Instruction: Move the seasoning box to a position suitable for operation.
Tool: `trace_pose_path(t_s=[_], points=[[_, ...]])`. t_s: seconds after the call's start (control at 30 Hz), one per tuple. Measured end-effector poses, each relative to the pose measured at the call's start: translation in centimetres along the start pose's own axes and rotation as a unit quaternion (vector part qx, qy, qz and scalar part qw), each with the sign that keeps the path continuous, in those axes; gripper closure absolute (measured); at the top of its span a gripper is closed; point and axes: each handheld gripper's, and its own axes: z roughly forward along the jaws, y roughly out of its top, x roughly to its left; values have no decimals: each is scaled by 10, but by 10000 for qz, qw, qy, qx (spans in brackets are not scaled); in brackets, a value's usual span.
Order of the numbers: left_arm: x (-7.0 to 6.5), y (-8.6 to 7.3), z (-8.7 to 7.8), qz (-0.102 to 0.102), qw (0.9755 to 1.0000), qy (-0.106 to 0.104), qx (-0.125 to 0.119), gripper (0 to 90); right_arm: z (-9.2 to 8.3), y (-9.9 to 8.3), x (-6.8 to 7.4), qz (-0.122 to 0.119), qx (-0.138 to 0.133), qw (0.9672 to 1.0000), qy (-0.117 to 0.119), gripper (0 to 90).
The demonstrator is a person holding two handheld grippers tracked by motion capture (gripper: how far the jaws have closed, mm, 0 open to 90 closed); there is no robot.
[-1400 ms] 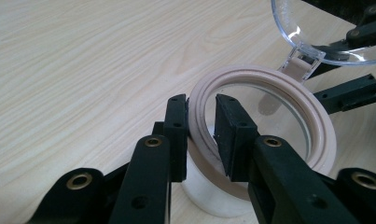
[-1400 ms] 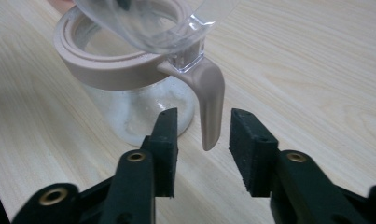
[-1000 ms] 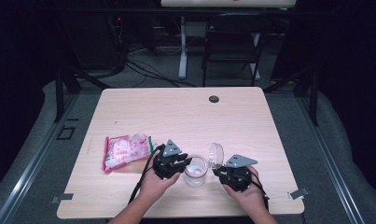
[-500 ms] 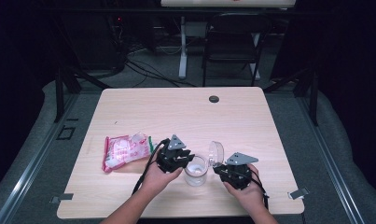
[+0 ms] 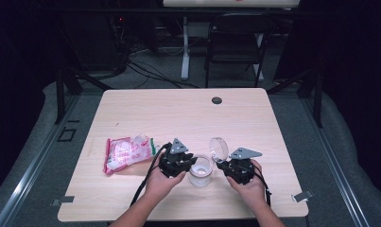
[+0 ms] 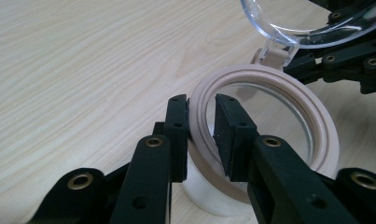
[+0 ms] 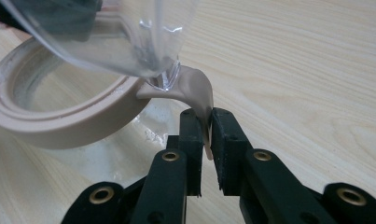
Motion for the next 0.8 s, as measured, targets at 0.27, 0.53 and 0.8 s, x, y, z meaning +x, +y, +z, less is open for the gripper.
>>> trace_pose_path(t_s=[0.27,0.53,0.8], points=[[-4,-3,-1,-174,9998,-16,-64,712,9,5,-10,122,-87,9999,70,834],[-7,-4,-2,-292,9995,-30,-108,694,17,11,-14,106,-112,9999,76,833],[-7,-4,-1,-291,9995,-15,-105,679,22,13,-16,60,-161,9998,124,827]])
